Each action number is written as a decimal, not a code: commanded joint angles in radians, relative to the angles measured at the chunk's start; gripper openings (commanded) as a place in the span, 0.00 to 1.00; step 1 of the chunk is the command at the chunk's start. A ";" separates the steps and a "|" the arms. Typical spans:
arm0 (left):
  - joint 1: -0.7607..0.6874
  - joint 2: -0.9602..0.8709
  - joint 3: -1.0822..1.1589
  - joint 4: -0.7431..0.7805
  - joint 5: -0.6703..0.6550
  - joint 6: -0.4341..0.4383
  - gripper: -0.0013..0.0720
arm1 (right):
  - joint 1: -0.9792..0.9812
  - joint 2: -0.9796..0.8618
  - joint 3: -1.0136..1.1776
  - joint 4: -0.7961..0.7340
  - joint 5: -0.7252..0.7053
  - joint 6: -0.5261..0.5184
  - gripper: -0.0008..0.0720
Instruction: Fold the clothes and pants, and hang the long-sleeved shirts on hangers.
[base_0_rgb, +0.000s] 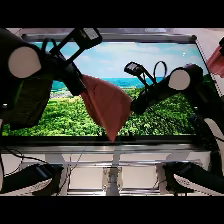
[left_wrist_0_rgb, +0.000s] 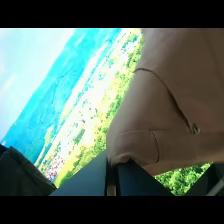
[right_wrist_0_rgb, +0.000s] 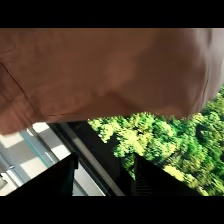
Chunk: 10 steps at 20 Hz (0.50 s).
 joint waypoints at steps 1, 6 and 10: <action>-0.031 -0.020 0.004 0.043 0.042 -0.066 0.06 | 0.003 0.073 -0.059 0.147 -0.061 -0.006 0.63; -0.031 -0.028 0.005 0.052 0.116 -0.124 0.06 | 0.127 0.082 -0.148 0.231 -0.217 0.029 0.62; -0.031 -0.028 0.005 0.198 0.127 -0.250 0.06 | 0.280 0.072 -0.180 0.142 -0.347 0.140 0.62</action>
